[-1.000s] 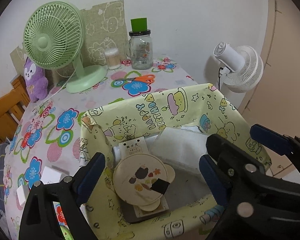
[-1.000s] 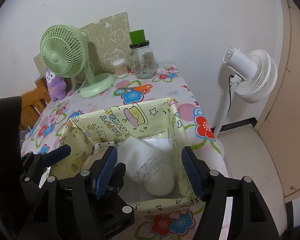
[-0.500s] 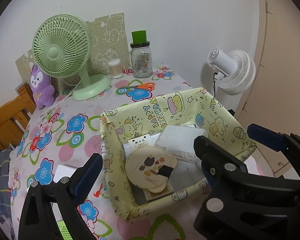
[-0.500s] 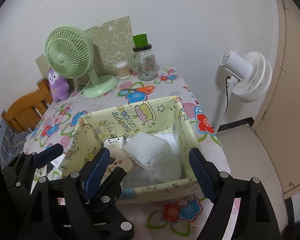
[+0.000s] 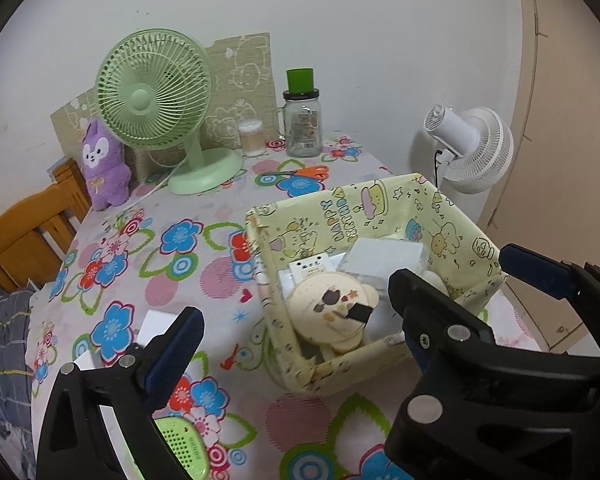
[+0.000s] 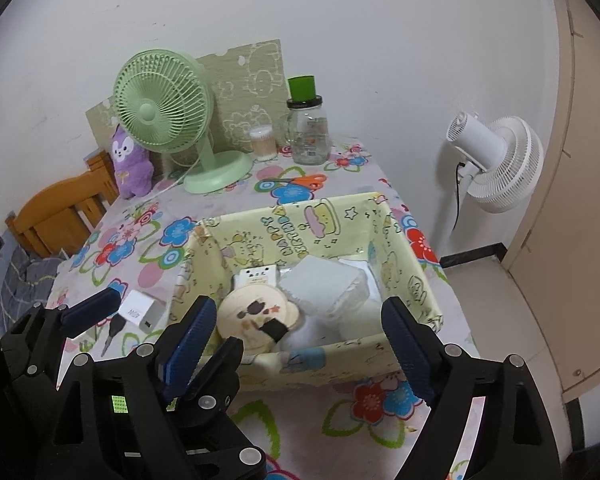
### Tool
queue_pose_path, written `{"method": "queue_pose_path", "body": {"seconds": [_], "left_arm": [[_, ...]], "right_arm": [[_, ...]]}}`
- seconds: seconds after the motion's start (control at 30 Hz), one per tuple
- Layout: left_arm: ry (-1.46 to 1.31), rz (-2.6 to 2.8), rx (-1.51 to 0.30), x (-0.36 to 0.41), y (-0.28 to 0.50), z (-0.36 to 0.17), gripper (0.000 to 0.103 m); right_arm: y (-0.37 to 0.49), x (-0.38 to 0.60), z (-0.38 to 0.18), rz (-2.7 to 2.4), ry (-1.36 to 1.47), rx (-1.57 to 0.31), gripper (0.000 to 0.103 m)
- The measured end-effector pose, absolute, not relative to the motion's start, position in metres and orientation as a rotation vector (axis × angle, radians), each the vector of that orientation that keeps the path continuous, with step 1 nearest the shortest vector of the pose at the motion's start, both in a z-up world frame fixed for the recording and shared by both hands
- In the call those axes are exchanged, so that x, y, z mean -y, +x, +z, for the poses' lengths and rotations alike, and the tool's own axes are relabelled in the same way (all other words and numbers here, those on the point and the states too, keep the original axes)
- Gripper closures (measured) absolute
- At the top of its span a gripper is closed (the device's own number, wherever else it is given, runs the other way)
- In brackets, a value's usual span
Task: Organize rigid objects
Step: 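Raise both grippers out of the yellow box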
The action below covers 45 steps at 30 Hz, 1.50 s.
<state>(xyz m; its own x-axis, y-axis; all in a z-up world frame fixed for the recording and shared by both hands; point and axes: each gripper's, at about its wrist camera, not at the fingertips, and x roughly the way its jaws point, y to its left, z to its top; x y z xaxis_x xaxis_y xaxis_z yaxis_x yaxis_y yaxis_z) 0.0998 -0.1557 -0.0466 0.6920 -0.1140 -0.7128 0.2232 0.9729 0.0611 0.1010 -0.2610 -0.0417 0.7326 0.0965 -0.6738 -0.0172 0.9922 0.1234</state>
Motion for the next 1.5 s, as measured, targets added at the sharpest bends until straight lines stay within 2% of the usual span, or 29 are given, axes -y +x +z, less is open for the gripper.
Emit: {"method": "queue_pose_path", "body": {"seconds": [1.2,1.5], "left_arm": [[0.113,-0.106,-0.737,0.072,0.054,-0.022,0.0],[0.087,-0.077,-0.723,0.05,0.048,-0.023,0.0]], "right_arm": [[0.062,0.175,-0.014,0.1,0.035,-0.688,0.01],[0.059,0.151,-0.013,0.1,0.009,-0.673,0.005]]}}
